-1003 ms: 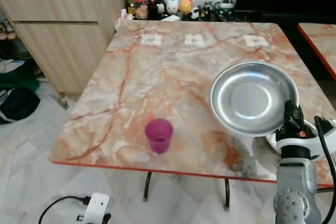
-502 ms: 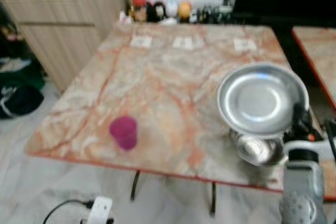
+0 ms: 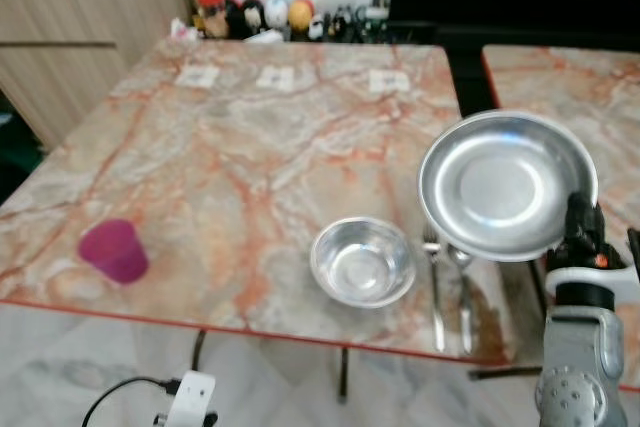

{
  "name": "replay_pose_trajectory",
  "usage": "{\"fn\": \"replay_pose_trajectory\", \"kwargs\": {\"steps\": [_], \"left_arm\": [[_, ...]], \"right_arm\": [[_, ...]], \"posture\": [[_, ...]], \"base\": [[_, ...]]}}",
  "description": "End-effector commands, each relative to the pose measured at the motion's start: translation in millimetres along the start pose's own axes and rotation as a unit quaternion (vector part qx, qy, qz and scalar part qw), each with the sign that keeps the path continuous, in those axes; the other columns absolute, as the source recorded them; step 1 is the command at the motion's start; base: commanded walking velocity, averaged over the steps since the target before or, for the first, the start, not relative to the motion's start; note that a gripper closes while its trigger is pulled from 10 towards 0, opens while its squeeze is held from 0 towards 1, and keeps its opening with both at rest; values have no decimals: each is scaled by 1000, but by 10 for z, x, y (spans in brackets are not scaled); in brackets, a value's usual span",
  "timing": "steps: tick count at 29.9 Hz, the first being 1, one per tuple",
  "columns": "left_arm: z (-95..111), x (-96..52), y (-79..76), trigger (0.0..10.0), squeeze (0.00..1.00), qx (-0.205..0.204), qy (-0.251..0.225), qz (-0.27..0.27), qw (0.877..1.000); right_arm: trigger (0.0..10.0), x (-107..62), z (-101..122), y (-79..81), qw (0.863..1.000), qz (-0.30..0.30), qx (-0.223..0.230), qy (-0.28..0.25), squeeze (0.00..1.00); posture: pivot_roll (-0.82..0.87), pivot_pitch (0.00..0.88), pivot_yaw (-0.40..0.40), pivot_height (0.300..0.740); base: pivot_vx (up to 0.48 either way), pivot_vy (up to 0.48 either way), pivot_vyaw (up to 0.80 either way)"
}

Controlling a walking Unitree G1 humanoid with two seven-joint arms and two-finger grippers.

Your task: Setting the table

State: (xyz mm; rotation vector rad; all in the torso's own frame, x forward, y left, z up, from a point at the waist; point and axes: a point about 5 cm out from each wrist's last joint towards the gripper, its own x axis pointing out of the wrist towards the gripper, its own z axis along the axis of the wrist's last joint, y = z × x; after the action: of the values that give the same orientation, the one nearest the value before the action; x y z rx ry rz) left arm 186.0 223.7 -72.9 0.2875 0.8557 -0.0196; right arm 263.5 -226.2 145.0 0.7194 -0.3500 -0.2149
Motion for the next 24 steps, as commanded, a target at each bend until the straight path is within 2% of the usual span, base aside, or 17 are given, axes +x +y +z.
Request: {"fn": "replay_pose_trajectory", "kwargs": {"steps": [1,8,24], "left_arm": [[-36,-10,3,10000,0,5,5,0,1000],[-33,-9,5,10000,0,4,4,1,1000],[-63,-16,5,10000,0,5,10,2,1000]], "right_arm": [[10000,17,62,22,1000,5,-1,-12,0],[10000,11,38,-3,1000,-3,0,-4,0],[10000,14,32,-15,1000,0,-17,0,0]], "posture": [[-76,71,16,740],[-77,68,15,740],[-83,68,19,740]], "base": [[0,-469,0],[0,-469,-558],[0,-466,0]]}}
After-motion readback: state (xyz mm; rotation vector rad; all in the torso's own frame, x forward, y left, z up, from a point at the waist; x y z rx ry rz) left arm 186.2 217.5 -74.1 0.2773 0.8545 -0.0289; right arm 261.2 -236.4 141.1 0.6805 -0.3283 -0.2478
